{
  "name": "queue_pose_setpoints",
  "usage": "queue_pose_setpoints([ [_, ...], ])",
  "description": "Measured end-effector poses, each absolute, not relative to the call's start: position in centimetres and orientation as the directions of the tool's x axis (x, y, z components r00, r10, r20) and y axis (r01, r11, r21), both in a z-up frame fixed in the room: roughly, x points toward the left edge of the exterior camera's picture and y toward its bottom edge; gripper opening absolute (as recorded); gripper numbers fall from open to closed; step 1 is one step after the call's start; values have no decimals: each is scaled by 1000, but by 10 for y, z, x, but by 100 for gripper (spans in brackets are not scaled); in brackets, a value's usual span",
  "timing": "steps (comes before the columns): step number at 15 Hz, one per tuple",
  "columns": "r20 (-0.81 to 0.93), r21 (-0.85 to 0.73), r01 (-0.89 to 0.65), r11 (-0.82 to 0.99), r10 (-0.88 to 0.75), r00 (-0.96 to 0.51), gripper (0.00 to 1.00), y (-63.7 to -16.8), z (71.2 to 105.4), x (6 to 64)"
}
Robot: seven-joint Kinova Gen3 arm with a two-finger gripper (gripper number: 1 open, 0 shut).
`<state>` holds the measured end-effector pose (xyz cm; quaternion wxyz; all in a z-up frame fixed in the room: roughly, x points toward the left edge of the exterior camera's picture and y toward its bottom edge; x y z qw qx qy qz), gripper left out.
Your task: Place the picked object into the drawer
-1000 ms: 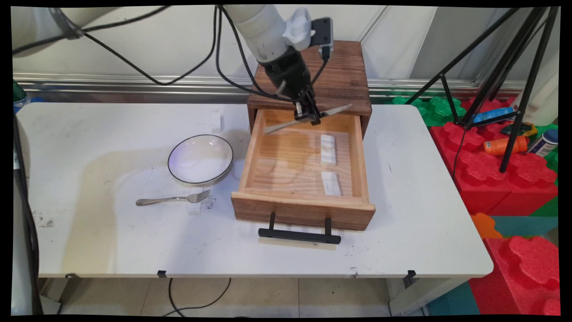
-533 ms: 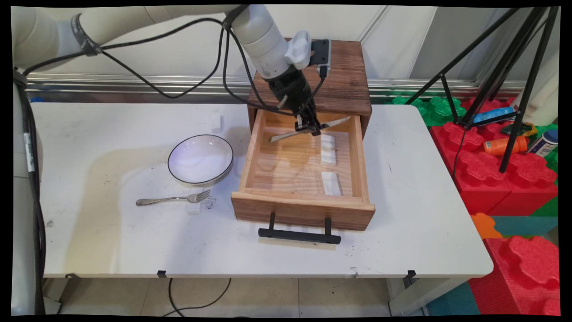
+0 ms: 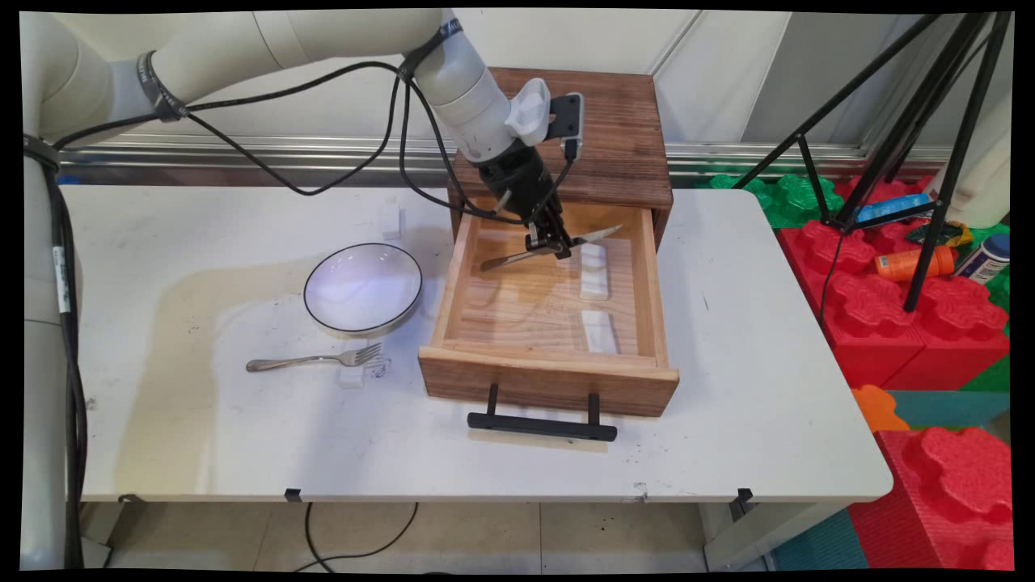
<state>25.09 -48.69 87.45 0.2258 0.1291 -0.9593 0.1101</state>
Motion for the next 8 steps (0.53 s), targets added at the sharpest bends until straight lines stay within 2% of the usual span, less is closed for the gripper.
queue_pose_setpoints([
  [8,464,-150,-317,937,-216,-859,0,-495,851,254],
])
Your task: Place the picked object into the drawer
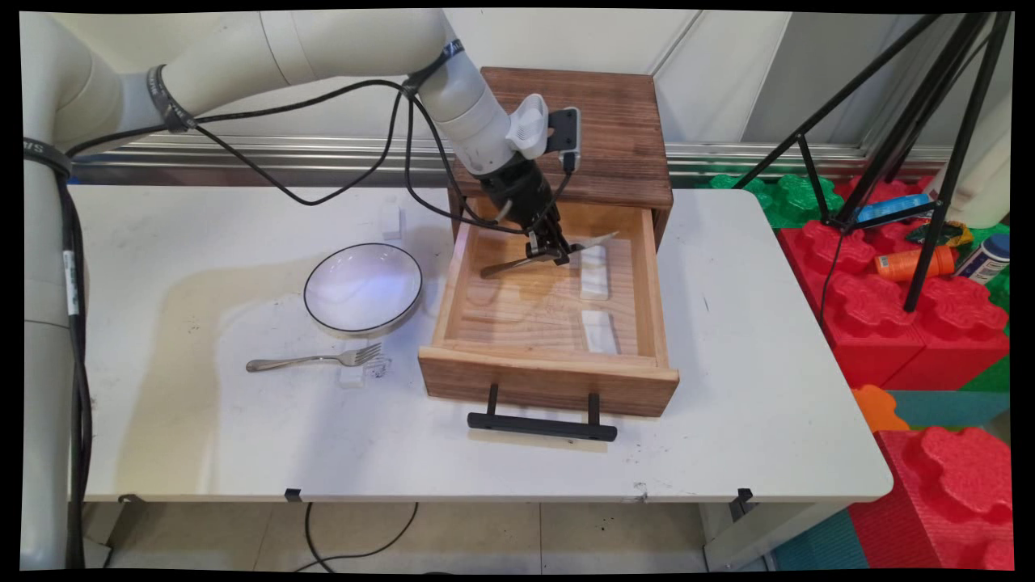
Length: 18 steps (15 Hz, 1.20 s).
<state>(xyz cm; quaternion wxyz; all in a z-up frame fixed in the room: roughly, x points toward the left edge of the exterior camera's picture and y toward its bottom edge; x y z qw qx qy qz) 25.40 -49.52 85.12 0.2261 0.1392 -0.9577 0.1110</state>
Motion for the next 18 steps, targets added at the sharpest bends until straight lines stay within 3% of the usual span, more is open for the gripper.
queue_pose_setpoints([
  [10,449,-148,-299,943,-206,-869,0,-505,826,243],
  [11,449,-148,-299,943,-205,-870,100,-506,824,242],
  [18,456,-155,-302,941,-203,-866,100,-510,821,237],
])
